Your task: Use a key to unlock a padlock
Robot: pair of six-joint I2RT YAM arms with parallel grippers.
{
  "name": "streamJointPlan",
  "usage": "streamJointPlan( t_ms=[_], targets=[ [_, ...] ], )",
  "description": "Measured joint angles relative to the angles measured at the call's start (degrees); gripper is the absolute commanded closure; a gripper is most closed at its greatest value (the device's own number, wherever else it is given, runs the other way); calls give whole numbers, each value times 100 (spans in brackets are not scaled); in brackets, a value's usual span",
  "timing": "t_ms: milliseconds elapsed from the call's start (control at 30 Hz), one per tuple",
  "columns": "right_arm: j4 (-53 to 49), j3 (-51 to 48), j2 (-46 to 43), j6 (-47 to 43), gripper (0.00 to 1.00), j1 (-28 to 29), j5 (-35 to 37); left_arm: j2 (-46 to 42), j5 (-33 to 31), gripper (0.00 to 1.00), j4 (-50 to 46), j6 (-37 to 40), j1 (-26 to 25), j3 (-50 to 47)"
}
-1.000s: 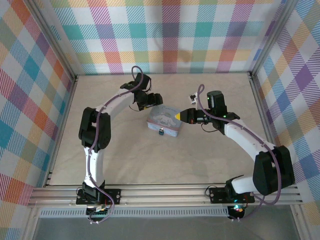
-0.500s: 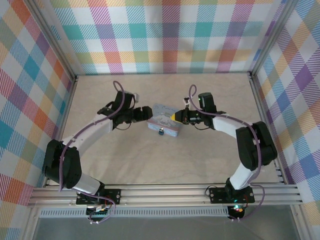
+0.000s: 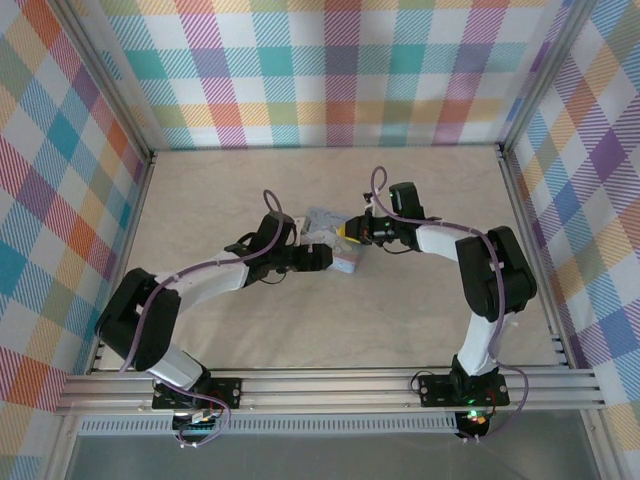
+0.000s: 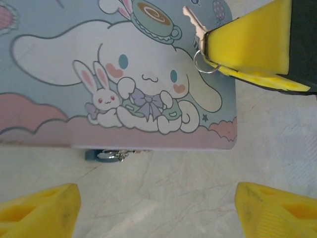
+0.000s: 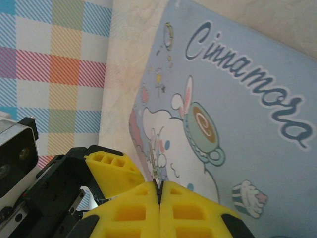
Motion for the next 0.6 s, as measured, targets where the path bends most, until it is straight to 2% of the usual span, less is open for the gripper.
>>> streamJointPlan(
  t_ms=[600],
  targets=[
    [-264,2,50,-273,98,2,160,632,-63,23,750,446,-90,-389]
  ],
)
